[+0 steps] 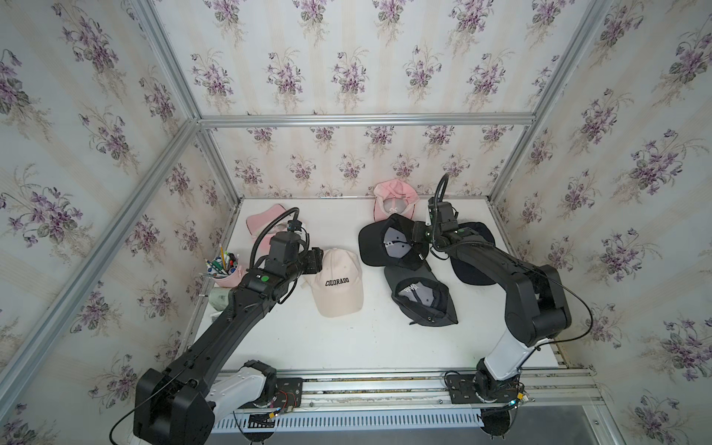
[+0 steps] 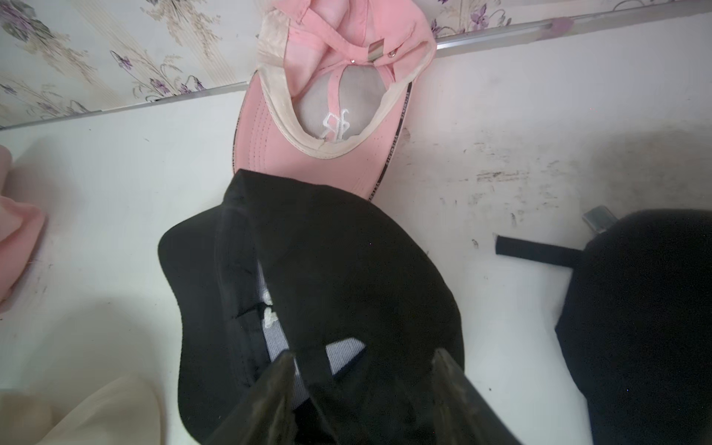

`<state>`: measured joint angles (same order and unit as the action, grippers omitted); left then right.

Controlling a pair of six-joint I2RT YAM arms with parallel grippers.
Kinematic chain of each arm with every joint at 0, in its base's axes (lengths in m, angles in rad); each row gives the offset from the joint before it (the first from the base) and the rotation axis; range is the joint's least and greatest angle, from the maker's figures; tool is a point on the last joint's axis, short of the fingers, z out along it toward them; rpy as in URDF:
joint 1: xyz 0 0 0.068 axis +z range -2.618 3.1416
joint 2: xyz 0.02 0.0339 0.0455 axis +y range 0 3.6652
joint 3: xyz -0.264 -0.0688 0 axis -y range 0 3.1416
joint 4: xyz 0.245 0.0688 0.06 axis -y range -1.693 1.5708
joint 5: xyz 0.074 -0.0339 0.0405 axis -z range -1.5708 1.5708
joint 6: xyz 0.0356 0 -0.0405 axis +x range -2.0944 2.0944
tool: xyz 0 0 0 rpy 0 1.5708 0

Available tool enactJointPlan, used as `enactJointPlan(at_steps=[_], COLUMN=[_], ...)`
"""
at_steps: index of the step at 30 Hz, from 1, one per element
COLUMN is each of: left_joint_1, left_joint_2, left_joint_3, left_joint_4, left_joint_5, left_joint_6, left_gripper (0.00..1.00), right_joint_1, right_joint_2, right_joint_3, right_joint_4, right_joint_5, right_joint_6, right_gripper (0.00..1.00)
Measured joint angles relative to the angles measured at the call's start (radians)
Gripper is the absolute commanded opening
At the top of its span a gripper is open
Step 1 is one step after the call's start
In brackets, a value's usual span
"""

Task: Open the adjustable buckle of the baseball cap
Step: Pick up the baseball cap from the center of the board.

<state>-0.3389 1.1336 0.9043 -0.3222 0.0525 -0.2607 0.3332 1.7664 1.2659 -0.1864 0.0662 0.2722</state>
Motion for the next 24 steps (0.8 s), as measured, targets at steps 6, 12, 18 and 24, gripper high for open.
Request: enactJointPlan(at_steps=[6, 12, 18, 24], left_joint_1=[-0.034, -0.038, -0.039, -0.04], left_joint_2=[0.026, 0.039, 0.055, 0.053], left_joint_3=[0.025, 0.031, 0.039, 0.039], left_joint_4=[-0.002, -0.002, 0.008, 0.008], left_joint_5=[0.002, 0.003, 0.012, 0.015], left_joint_6=[0.063, 0.089, 0.102, 0.105], left_gripper=[0.65, 0.65, 0.65, 0.65], right_joint_1=[0.055, 0.1, 0.154, 0.171], right_joint_2=[0.105, 0.156, 0.225, 0.254], right_joint_3=[0.078, 0.121, 0.158, 0.163], right_joint_4=[-0.086, -0.117, -0.117, -0.115], right_joint_5=[0.042, 0.134, 0.318, 0.48], right_joint_6=[-0.068, -0.122, -0.193, -0.224], right_gripper=[0.61, 0.64, 0.66, 0.51])
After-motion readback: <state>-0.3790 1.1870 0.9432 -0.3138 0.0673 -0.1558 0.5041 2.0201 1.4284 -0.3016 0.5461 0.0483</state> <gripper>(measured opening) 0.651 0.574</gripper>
